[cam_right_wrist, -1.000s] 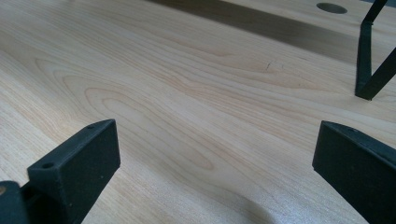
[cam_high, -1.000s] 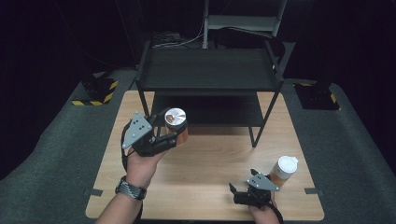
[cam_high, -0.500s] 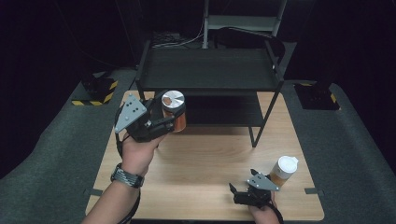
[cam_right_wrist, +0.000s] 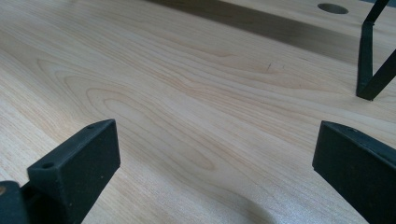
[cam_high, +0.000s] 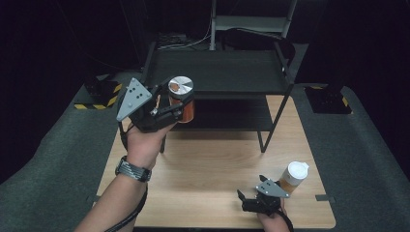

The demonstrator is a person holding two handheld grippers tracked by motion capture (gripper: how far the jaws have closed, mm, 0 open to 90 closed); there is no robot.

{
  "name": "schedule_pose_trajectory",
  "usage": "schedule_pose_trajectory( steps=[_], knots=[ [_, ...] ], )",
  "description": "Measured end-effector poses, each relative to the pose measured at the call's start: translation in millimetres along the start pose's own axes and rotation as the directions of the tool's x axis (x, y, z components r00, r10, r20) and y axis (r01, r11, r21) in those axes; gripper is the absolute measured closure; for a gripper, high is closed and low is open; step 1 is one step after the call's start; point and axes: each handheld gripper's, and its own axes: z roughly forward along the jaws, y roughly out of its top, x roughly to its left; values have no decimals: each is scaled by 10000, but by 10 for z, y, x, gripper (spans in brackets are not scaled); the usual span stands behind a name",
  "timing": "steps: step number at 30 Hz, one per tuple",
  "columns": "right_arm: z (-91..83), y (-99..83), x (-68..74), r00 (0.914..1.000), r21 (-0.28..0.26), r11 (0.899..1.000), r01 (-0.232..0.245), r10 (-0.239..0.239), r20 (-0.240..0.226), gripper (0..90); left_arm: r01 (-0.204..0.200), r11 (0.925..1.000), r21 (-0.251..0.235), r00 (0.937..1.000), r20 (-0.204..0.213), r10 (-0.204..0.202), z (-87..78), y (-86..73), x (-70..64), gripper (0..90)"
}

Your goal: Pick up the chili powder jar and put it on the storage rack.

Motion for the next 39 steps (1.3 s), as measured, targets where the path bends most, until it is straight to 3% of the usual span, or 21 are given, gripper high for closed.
schedule_pose_trajectory(
  steps=[2, 7, 18, 24, 39],
  knots=[
    [0, 0, -1, 10000, 1, 10000, 3, -3, -3, 1, 225, 9997, -48, 9997, 38, -225, 25, 23, 37, 349],
    [-2, -4, -4, 10000, -22, 10000, -16, 16, -12, 1, 151, 9999, -63, 9997, -207, -152, 123, 134, 82, 349],
    [-1, -6, -7, 10000, -36, 10000, -11, 11, -29, 1, -52, 10000, -5, 9979, -653, 52, 307, 208, 105, 349],
    [-2, -5, -6, 10000, -29, 10000, -3, 3, -43, 1, 126, 9999, -63, 9973, -719, -130, 446, 203, 179, 349],
    [-11, -21, -32, 9999, -115, 9999, -64, 62, -148, 1, -102, 9999, 118, 9879, -1549, 119, 756, 271, 242, 349]
  ],
)
